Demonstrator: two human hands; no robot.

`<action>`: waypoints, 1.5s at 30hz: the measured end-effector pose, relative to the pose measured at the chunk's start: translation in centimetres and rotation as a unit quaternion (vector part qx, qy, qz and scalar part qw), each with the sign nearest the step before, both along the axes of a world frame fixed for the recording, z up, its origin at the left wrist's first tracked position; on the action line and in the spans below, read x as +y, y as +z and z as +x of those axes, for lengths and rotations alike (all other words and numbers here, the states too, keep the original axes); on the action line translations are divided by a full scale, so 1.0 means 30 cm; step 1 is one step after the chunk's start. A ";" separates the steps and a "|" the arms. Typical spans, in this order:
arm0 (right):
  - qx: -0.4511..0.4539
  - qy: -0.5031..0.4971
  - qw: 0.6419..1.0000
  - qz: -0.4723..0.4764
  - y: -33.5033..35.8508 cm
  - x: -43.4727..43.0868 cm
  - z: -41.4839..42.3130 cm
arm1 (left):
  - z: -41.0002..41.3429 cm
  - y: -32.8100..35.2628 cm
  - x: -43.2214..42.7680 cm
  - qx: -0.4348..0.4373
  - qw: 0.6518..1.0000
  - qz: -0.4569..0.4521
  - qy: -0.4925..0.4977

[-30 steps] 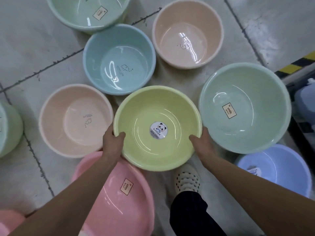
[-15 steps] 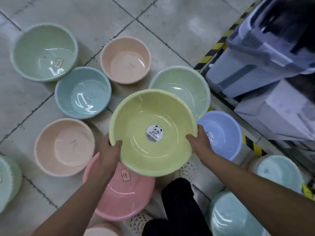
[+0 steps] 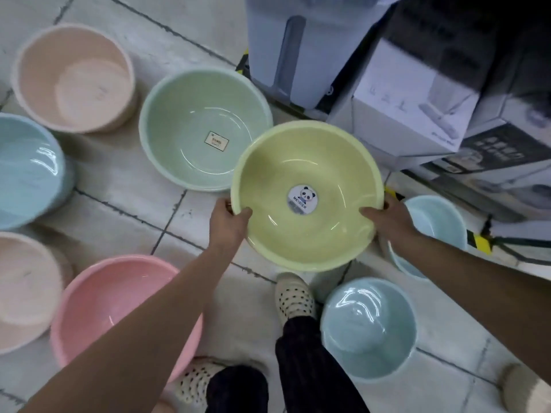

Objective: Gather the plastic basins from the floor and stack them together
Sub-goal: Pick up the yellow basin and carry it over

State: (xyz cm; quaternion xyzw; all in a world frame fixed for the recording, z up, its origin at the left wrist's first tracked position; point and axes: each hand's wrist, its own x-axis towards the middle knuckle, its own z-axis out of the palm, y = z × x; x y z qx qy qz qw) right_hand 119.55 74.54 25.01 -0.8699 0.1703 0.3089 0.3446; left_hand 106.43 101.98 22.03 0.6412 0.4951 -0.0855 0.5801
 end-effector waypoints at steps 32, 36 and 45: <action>0.032 -0.041 0.995 0.086 0.176 0.127 -0.215 | -0.227 0.255 0.029 -0.006 0.987 -0.016 0.161; 0.027 0.035 0.989 0.141 0.567 0.368 -0.327 | -0.464 0.699 0.176 -0.019 0.967 0.009 0.253; 0.098 0.209 0.948 0.218 1.334 0.773 -0.767 | -1.147 1.591 0.285 -0.021 0.896 0.074 0.437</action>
